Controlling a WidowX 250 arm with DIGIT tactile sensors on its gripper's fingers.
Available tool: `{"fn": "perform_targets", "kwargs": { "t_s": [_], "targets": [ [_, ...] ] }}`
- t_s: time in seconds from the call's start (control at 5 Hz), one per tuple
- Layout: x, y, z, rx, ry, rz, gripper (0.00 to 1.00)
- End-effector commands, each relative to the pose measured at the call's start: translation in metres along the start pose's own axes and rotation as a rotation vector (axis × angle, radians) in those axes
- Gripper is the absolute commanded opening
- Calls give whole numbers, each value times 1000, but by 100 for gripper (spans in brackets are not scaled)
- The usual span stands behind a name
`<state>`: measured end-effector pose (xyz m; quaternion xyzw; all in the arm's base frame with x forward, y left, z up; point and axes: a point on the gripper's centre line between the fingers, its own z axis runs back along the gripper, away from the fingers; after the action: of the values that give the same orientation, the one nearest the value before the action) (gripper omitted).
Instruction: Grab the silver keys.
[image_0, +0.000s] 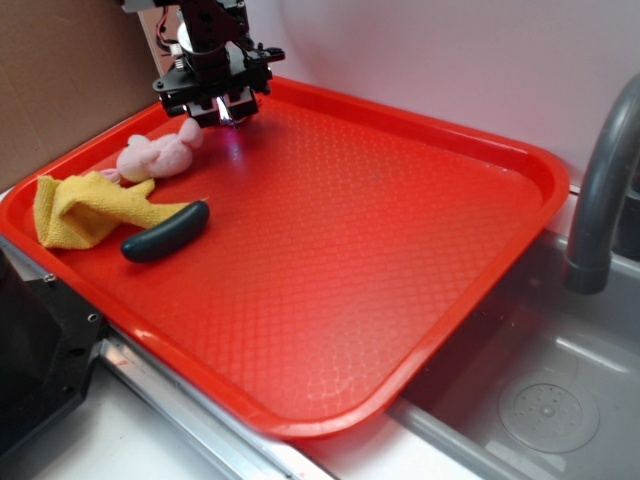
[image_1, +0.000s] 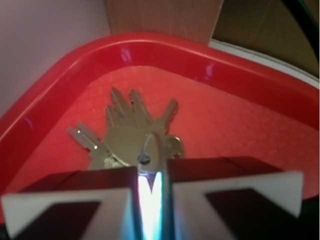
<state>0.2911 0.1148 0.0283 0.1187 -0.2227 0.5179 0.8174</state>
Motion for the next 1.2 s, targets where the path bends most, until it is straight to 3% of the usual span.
{"fn": "perform_targets", "kwargs": {
  "t_s": [0.0, 0.2, 0.4, 0.6, 0.8, 1.0],
  "targets": [
    [10, -1, 83, -249, 149, -246, 0],
    [-8, 1, 150, -440, 189, -431, 0],
    [-13, 6, 210, -595, 232, -632, 0],
    [3, 27, 260, -785, 337, -805, 0],
    [13, 27, 262, -755, 457, -861, 0],
    [12, 20, 251, -682, 478, -857, 0]
  ]
}}
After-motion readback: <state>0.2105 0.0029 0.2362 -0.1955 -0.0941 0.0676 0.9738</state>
